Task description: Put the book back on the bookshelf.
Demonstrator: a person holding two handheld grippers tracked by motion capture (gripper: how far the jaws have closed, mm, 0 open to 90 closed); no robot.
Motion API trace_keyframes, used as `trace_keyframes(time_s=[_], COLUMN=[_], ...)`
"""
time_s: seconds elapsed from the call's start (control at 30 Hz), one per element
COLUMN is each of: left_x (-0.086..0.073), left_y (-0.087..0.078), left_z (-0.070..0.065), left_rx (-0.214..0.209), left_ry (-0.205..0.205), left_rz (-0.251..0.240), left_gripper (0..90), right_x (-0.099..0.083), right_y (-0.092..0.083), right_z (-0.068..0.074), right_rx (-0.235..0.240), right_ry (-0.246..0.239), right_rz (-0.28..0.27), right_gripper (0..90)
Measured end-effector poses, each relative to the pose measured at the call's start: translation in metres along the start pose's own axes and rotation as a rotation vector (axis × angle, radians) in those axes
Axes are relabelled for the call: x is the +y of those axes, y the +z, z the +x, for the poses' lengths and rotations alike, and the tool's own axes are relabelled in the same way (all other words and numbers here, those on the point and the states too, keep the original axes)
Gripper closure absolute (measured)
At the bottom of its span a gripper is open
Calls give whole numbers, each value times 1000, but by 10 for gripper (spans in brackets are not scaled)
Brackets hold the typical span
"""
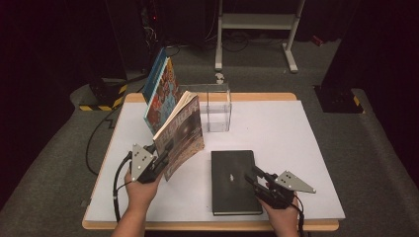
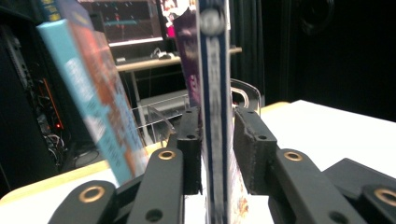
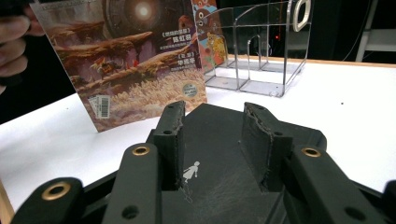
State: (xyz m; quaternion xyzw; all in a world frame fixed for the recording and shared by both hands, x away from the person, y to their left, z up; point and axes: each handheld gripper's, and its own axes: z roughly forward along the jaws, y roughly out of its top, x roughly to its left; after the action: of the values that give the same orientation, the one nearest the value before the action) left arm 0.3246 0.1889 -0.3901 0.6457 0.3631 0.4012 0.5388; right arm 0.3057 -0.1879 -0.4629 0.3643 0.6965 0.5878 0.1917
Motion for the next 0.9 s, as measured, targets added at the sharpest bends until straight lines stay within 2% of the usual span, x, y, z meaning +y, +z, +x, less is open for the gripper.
trace_keyframes(time_s=[0.03,0.07,0.17,0.23,0.33,0.43,0.53,0.57,0.63,0.9], left_x=[5,9,15,16,17,22,28,30,35,46], left_y=[3,8,14,15,17,22,30,34,41,75], left_z=[1,2,6,7,2,-5,-4,-2,0,1], left_rx=[-3,-9,-23,-34,-25,9,17,26,45,150], left_ry=[-4,-27,-66,-90,-82,-68,-93,-115,-131,-92], left_rz=[21,51,97,102,96,91,88,83,75,82], left_gripper=[696,692,718,816,833,837,838,838,837,837], right_x=[0,0,1,1,0,1,1,1,2,4], right_y=[0,-1,-1,-2,-2,-3,-3,-3,-4,-6], right_z=[0,1,1,0,-1,-1,-1,-1,-1,-4], right_rx=[1,2,4,4,3,4,9,10,13,17], right_ry=[0,-1,-2,0,4,9,8,7,11,15], right_rz=[-1,-2,-5,-4,-3,-5,-9,-11,-14,-25], right_gripper=[595,594,592,592,592,593,593,594,593,593])
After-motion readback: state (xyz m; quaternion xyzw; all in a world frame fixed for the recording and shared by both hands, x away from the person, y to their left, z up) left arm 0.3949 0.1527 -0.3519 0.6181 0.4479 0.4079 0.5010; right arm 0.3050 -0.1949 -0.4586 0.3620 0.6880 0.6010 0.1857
